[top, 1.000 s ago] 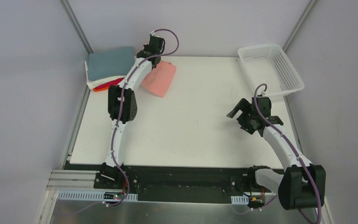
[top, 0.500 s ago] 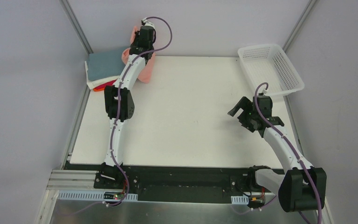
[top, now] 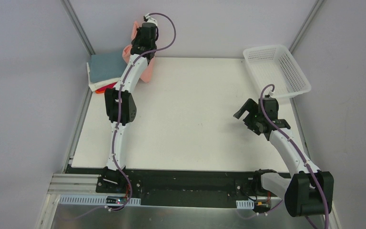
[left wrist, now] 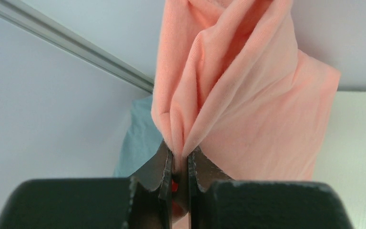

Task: Fold and stack the t-shirts
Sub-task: Put the neatly folded tshirt into the corner of the board with the left arm

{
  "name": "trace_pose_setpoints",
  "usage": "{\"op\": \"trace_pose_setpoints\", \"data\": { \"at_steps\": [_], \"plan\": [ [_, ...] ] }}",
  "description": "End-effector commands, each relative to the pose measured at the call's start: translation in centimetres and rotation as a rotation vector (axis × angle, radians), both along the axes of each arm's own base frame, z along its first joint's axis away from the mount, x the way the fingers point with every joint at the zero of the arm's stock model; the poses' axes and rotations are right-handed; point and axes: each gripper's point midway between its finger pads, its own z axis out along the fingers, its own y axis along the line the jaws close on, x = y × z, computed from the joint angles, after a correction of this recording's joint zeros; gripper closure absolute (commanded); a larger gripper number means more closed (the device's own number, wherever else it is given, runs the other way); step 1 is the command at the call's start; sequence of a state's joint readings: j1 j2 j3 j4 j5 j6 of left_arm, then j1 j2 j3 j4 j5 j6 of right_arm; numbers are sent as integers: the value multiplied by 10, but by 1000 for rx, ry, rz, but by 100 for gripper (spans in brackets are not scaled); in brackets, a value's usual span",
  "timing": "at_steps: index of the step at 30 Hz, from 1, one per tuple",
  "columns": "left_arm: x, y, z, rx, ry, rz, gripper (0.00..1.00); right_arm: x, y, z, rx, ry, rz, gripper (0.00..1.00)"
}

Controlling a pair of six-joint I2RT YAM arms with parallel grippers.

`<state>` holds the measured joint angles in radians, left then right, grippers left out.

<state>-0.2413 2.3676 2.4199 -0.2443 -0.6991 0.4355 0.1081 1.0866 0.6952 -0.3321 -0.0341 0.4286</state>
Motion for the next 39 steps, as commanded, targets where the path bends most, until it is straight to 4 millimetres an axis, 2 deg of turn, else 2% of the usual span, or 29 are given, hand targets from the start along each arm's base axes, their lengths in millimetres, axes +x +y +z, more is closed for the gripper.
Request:
{"op": "trace_pose_setpoints", "data": {
  "at_steps": [1,9,12,24,27,33,36,39],
  "plan": [
    [-31,15,111,-39,-235,42,100,6,-5,5,-18,-31,-10,0],
    [-48,12,134,-89,-262,7,100,7,-5,3,-18,-24,-12,0],
    [-50,14,135,-89,-264,18,100,6,-3,0,-11,-11,-8,0],
    [-31,16,95,-118,-223,42,100,5,-4,-4,-17,26,-11,0],
    [-25,26,88,-137,-229,65,100,4,-5,-5,-24,26,-16,1],
    [-12,57,59,-219,-231,118,100,4,-6,-6,-30,33,-16,1],
    [-6,76,46,-275,-248,152,100,4,-6,-6,-31,38,-14,0],
    [-5,103,33,-314,-261,218,100,4,-13,-7,-63,39,-36,0]
  ]
}}
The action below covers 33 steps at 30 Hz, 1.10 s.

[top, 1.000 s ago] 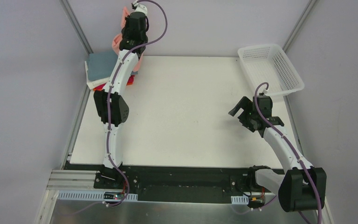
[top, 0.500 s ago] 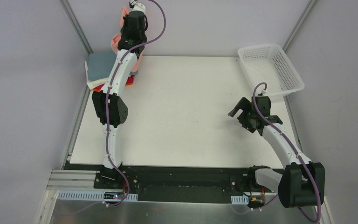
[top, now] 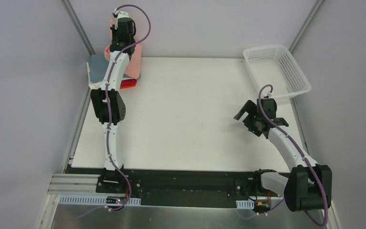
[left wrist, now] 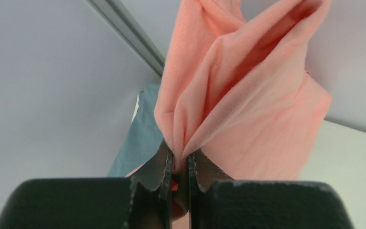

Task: Fold and stack the t-shirts
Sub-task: Put the neatly folded tshirt into the corner of the board with the left arm

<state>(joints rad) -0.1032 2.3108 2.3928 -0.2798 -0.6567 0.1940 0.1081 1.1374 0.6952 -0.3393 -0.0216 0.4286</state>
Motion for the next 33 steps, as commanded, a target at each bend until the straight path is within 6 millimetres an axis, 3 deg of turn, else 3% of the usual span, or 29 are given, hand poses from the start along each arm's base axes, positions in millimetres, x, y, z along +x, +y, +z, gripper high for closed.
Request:
{"op": "trace_pose_setpoints", "data": {
  "at_steps": [1,10,21,30,32,33],
  "plan": [
    [2,35,19,-107,-139,91,100,7,-11,9,-49,-20,-27,0],
    [-9,90,-4,-187,-137,202,100,7,-11,8,-53,-16,-30,0],
    [-4,100,-39,-242,-99,198,100,6,-13,7,-63,-6,-35,1],
    [-8,123,-49,-250,-129,280,85,7,-14,7,-69,-5,-38,0],
    [-7,127,-49,-235,-130,285,71,6,-15,7,-71,0,-37,1],
    [-7,128,-48,-224,-127,284,57,5,-15,7,-71,0,-37,0]
  ]
}}
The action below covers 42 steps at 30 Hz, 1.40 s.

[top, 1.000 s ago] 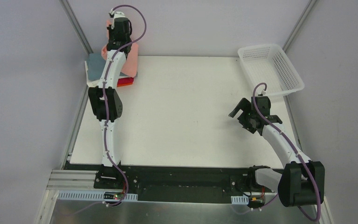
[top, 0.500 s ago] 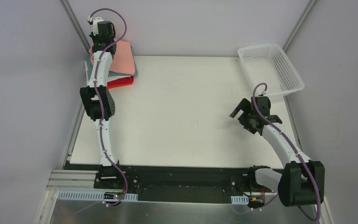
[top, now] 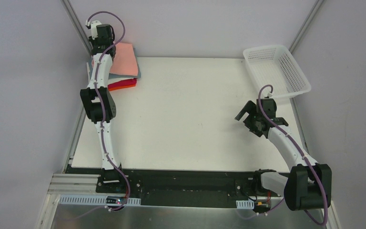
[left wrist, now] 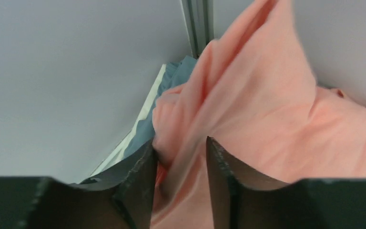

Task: Fold and stack the t-shirts
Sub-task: Put the neatly folded tshirt into the corner of the board with the left arm, then reset both arms

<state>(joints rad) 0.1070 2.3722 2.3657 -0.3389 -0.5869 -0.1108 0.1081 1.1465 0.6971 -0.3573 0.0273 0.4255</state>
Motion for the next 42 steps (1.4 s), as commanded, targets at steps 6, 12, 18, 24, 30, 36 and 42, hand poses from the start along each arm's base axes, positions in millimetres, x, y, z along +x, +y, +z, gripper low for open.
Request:
{"op": "trace_pose_setpoints", "data": {
  "at_steps": [6,12,18,24,30,36,42],
  "plan": [
    [-2,13,34,13,-112,54,1,7,-5,18,-20,-38,-7,0],
    [-5,-9,50,-86,-168,-43,1,6,-4,21,-17,-54,-6,1],
    [-28,-60,77,-294,-203,-224,1,5,-6,30,-16,-85,-21,0],
    [-107,-156,59,-522,-123,-388,1,4,-5,39,12,-122,-43,1],
    [-213,-258,-14,-466,68,-462,1,-5,7,46,86,-161,-19,0],
    [-292,-311,-70,-520,183,-583,1,-10,-4,41,70,-183,-100,0],
    [-316,-296,-65,-522,114,-558,1,-12,-7,41,73,-225,-119,0]
  ]
}}
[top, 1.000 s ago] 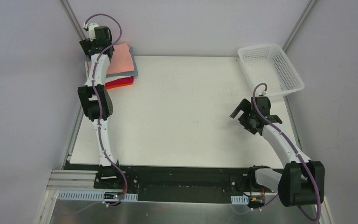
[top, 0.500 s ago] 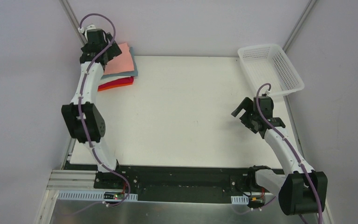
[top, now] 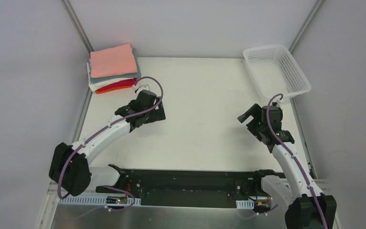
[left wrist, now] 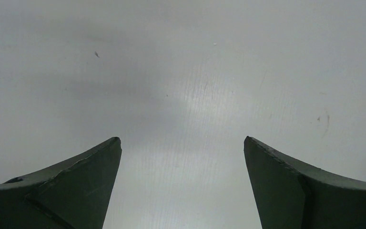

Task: Fold and stack the t-shirts
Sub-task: Reset both arms

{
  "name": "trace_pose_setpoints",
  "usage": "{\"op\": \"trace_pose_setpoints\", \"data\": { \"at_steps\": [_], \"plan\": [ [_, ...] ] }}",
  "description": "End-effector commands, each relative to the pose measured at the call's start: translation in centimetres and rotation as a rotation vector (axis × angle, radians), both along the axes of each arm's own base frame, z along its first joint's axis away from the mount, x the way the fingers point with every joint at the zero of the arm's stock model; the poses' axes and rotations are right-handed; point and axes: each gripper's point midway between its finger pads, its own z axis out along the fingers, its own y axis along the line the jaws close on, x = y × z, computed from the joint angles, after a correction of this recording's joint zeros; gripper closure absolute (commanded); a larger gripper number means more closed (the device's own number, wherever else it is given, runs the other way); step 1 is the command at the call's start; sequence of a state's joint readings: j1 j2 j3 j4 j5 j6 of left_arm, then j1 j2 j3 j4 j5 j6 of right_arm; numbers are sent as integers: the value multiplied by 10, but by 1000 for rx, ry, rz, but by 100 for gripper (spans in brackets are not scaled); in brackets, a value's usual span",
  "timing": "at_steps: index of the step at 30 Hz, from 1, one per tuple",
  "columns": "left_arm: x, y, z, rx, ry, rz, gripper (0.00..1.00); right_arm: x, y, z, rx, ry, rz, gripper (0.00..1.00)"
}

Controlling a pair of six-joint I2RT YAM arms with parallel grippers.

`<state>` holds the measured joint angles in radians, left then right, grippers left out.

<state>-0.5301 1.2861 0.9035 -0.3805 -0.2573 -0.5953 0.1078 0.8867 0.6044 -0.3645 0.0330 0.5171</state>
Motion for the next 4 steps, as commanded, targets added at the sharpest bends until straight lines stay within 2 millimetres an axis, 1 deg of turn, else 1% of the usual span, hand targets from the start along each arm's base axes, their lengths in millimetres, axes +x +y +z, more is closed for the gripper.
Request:
{"op": "trace_pose_setpoints", "data": {
  "at_steps": [1,4],
  "plan": [
    [0,13,38,-67,-158,97,1,5,-7,10,-1,-70,-52,1],
    [-5,22,42,-66,-187,119,1,4,-12,16,-10,-99,-76,0]
  ]
}}
